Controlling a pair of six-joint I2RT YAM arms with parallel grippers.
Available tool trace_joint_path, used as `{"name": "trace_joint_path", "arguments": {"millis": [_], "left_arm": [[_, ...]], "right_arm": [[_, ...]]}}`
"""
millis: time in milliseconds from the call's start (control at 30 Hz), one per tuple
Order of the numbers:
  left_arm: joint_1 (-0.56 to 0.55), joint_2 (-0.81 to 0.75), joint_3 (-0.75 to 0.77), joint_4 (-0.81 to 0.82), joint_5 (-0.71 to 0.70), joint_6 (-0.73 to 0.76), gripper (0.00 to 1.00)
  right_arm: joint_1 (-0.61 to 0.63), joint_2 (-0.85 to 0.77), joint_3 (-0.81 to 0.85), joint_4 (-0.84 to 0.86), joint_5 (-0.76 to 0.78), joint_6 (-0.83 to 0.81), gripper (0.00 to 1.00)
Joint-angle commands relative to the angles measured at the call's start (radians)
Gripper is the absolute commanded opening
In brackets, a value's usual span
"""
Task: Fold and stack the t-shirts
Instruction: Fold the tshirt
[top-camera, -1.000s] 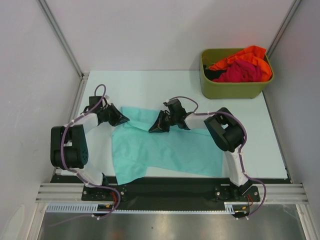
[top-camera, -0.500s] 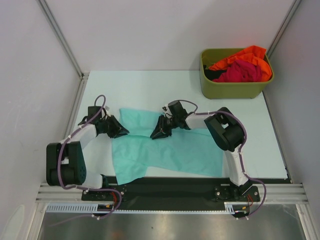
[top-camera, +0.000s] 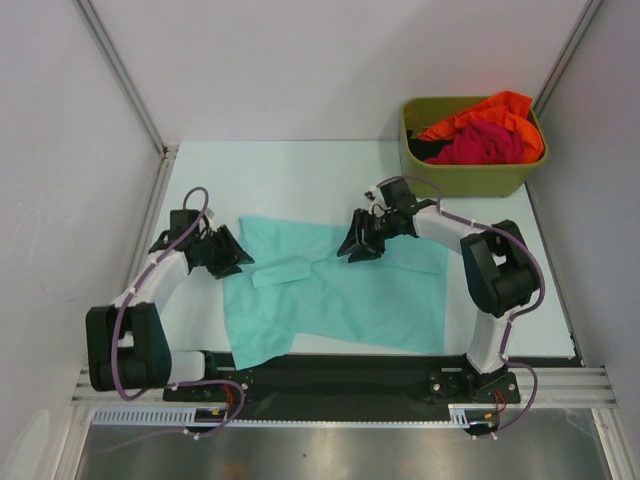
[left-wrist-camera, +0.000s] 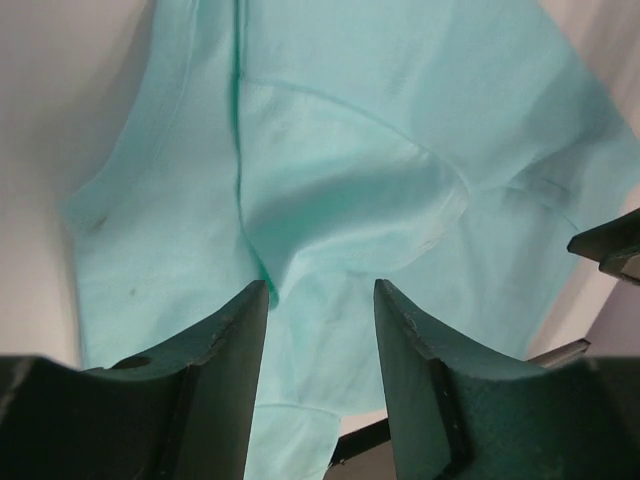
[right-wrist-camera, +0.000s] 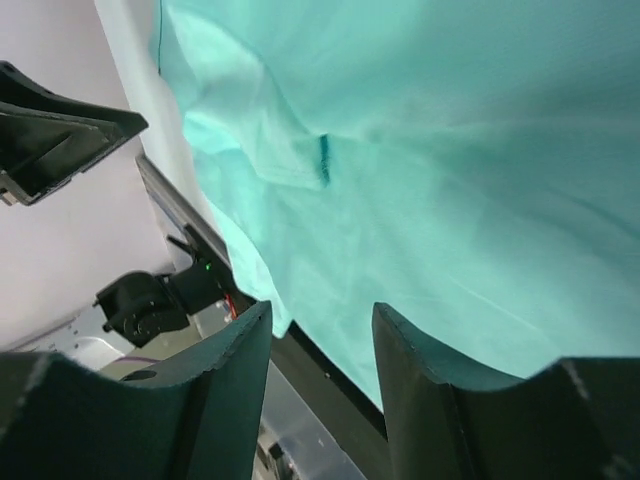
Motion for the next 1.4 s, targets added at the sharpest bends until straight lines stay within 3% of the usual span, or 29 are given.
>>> {"name": "trace_joint_path", "arguments": {"millis": [0,167,267,400,700,867,933,1067,1233,1367], "left_arm": [[-0.003,0.119,0.084,0.138,0.109,0.006,0.52],[-0.009,0.281,0.222,0.233,0.1,0.027,0.58],[-0.011,0.4,0.29,0.289,0.134,0.0,0.53],[-0.009,0.505,0.34,0.393,0.172,-0.079,0.48],[-0.008,0.656,0.451,0.39,0.158,-0.092,0.46],[-0.009,0.611,0.462,0.372,0.142,-0.09,0.5],[-0.009,0.544,0.468,0.271,0.052,-0.028,0.53],[-0.005,0.436,0.43,0.188,-0.085,0.056,0.58],[0.006,0.46,0.4,0.184,-0.078,0.067,0.47],[0.014,0.52,0.437,0.182,-0.07,0.085,0.43]], "right_arm": [[-0.066,-0.027,-0.006,-0.061,0.056,-0.038,0.51],[-0.151,-0.03,-0.038,-0.038,0.125,-0.046,0.51],[-0.213,-0.037,-0.065,-0.009,0.142,-0.045,0.48],[-0.319,-0.05,-0.117,0.049,0.145,-0.035,0.35],[-0.48,-0.071,-0.142,0.002,0.171,-0.127,0.31],[-0.54,-0.093,-0.136,-0.046,0.203,-0.173,0.34],[-0.554,-0.109,-0.13,-0.089,0.255,-0.195,0.45],[-0.567,-0.113,-0.101,-0.147,0.314,-0.247,0.48],[-0.568,-0.108,-0.093,-0.135,0.303,-0.226,0.48],[-0.568,-0.093,-0.079,-0.142,0.311,-0.232,0.48]]}}
